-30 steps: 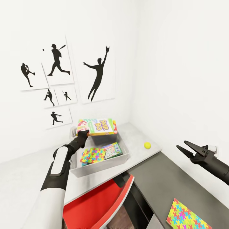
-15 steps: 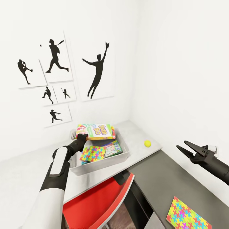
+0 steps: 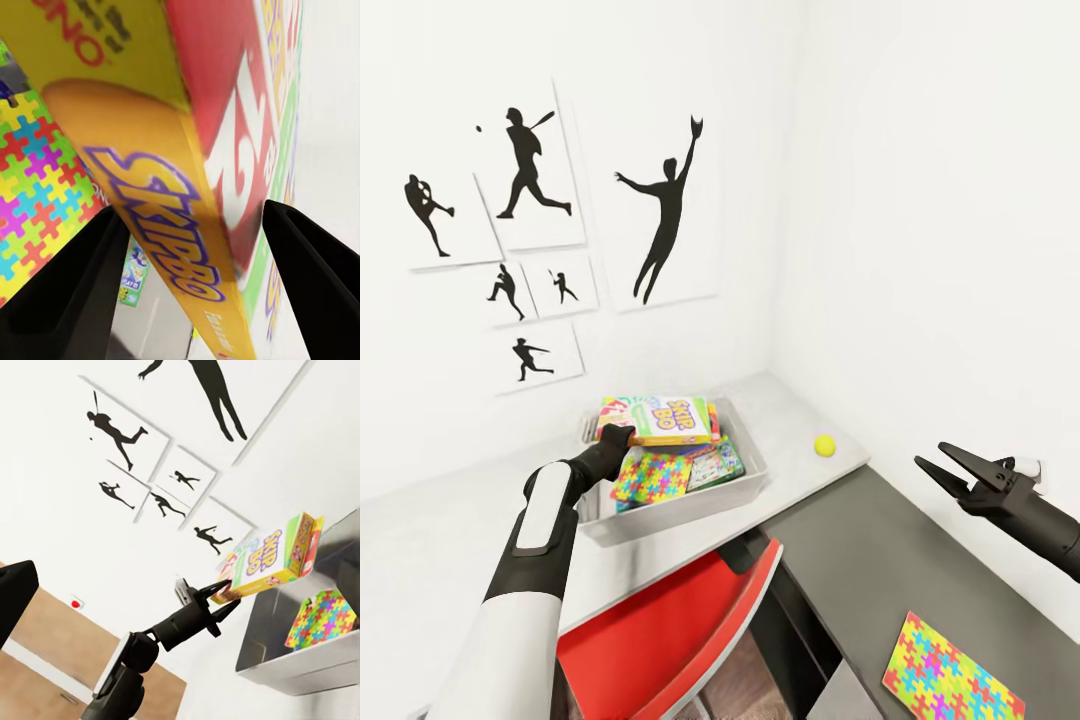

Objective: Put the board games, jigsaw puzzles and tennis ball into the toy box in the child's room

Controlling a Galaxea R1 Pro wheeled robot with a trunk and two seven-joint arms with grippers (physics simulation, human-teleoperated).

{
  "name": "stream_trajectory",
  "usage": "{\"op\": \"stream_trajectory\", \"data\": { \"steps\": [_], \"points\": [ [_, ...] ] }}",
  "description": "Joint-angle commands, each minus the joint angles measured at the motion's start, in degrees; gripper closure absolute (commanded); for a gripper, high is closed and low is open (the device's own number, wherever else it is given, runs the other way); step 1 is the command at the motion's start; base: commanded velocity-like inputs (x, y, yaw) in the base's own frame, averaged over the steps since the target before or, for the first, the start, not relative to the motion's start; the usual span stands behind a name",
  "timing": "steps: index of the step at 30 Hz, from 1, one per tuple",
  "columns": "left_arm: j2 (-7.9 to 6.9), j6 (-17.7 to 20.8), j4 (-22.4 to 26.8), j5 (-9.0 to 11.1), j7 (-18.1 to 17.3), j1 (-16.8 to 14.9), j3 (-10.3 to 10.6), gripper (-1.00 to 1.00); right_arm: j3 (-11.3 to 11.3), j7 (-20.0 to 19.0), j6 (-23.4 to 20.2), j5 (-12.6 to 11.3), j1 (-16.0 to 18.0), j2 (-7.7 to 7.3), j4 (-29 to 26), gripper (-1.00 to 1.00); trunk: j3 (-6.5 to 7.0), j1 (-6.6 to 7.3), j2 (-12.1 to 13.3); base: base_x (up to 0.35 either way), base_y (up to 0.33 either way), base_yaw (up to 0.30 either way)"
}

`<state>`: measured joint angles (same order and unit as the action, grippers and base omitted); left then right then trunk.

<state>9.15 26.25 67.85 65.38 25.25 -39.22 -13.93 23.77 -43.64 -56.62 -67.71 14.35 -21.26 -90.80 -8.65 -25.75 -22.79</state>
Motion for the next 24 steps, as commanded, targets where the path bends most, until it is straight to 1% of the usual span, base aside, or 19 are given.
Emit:
{"op": "stream_trajectory", "data": {
  "steps": [1,17,24],
  "points": [
    [0.07,0.2,0.1,0.6,0.5,-0.1,-0.2,1.0,0.1,-0.2,-0.2,0.1,0.1,-0.01,0.0,-1.0,-0.22,-0.03,-0.1,0.0,0.0,0.0],
    [0.23,0.3,0.0,0.7,0.9,-0.1,0.1,1.0,0.1,-0.2,-0.2,0.1,0.1,-0.01,0.0,-1.0,-1.69,-0.03,-0.1,0.0,0.0,0.0],
    [0.19,0.3,-0.4,0.7,1.5,-0.1,-0.1,1.0,0.1,-0.2,-0.2,0.1,0.1,-0.01,0.0,-1.0,-2.33,-0.03,-0.1,0.0,0.0,0.0]
  ]
}}
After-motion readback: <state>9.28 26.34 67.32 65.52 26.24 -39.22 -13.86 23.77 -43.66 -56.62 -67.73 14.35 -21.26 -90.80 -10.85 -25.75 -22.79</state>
